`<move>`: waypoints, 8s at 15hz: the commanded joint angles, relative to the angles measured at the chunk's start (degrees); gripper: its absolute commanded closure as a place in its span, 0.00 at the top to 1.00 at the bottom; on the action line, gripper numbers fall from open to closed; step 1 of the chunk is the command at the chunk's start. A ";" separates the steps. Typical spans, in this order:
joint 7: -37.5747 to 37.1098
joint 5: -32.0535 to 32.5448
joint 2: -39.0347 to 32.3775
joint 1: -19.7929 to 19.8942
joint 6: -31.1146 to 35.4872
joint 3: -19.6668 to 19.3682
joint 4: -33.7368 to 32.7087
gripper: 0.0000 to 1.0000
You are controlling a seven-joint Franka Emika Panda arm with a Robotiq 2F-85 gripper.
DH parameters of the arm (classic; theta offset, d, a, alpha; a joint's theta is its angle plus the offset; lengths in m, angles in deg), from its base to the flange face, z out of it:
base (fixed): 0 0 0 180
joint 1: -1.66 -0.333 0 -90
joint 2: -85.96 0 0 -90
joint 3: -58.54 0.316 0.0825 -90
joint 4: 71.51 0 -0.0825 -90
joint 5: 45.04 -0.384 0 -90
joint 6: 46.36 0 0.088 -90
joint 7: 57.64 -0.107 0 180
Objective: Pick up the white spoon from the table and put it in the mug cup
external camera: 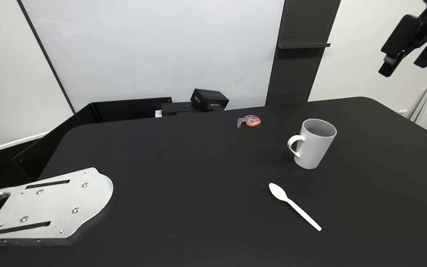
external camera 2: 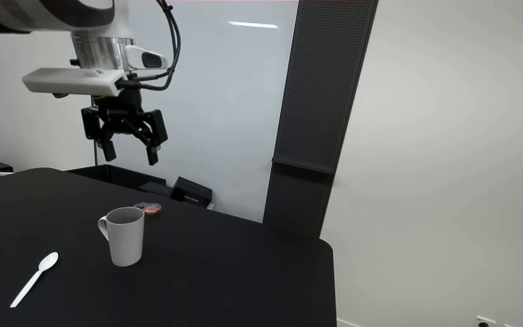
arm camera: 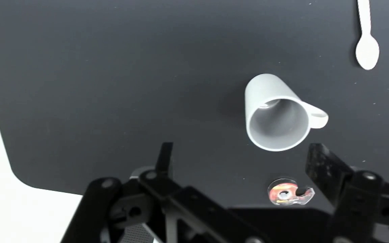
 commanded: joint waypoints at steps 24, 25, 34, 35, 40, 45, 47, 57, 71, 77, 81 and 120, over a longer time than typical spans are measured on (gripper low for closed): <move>-1.74 4.18 -14.71 -11.97 0.79 4.52 -4.33 1.00; -3.87 4.11 -14.82 -12.53 0.75 4.65 -4.54 1.00; -6.16 -0.34 -17.00 -14.44 0.65 7.02 -6.24 1.00; -5.57 -1.16 -17.34 -14.36 0.44 7.34 -6.45 1.00; -5.54 -1.31 -17.07 -14.50 0.98 7.36 -5.03 1.00; -5.33 -1.76 -17.39 -14.49 0.98 7.37 -5.34 1.00; -5.32 -1.76 -17.43 -14.49 0.98 7.37 -5.38 1.00; -1.14 -2.94 -21.60 -13.63 5.56 7.62 -5.58 1.00; 0.65 -5.17 -29.20 -12.42 15.10 6.80 -3.06 1.00; 1.04 -5.32 -31.68 -12.69 20.59 6.48 -1.40 1.00; 0.54 -4.30 -33.90 -13.39 22.12 5.11 -1.69 1.00; -6.49 0.35 -31.94 -21.47 13.77 0.36 -9.75 0.03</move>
